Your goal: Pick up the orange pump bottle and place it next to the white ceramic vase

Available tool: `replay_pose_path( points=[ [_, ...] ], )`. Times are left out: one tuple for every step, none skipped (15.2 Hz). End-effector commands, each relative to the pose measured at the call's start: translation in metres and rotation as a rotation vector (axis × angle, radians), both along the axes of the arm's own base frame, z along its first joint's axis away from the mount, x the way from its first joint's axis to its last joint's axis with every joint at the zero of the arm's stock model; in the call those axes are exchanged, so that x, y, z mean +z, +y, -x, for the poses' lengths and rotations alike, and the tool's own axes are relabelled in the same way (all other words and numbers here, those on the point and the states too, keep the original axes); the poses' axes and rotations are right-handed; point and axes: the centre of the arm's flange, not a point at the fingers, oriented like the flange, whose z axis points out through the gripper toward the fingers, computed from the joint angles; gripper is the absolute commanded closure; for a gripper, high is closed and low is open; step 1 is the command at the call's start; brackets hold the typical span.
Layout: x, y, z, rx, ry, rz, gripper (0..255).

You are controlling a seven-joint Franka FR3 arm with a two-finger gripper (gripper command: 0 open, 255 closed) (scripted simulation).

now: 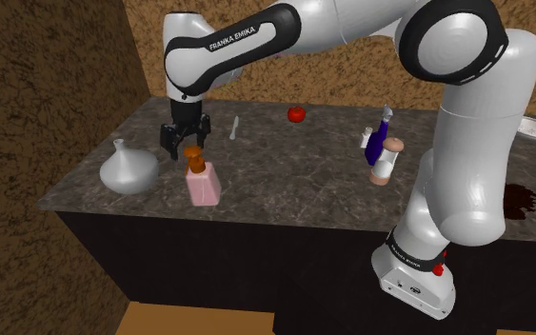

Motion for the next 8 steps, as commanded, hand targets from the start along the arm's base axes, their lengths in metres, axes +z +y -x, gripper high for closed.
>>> replay_pose_path(
  points=[
    [0.024,-0.004,-0.001,0.000,0.000,0.000,0],
    [0.034,-0.006,0.000,0.000,0.000,0.000,0],
    [0.034,-0.006,0.000,0.000,0.000,0.000,0],
    [0.034,-0.006,0.000,0.000,0.000,0.000,0],
    [0.034,-0.006,0.000,0.000,0.000,0.000,0],
    [0.034,-0.006,0.000,0.000,0.000,0.000,0],
    [0.034,-0.006,0.000,0.000,0.000,0.000,0],
    [0.034,-0.006,0.000,0.000,0.000,0.000,0]
  ],
)
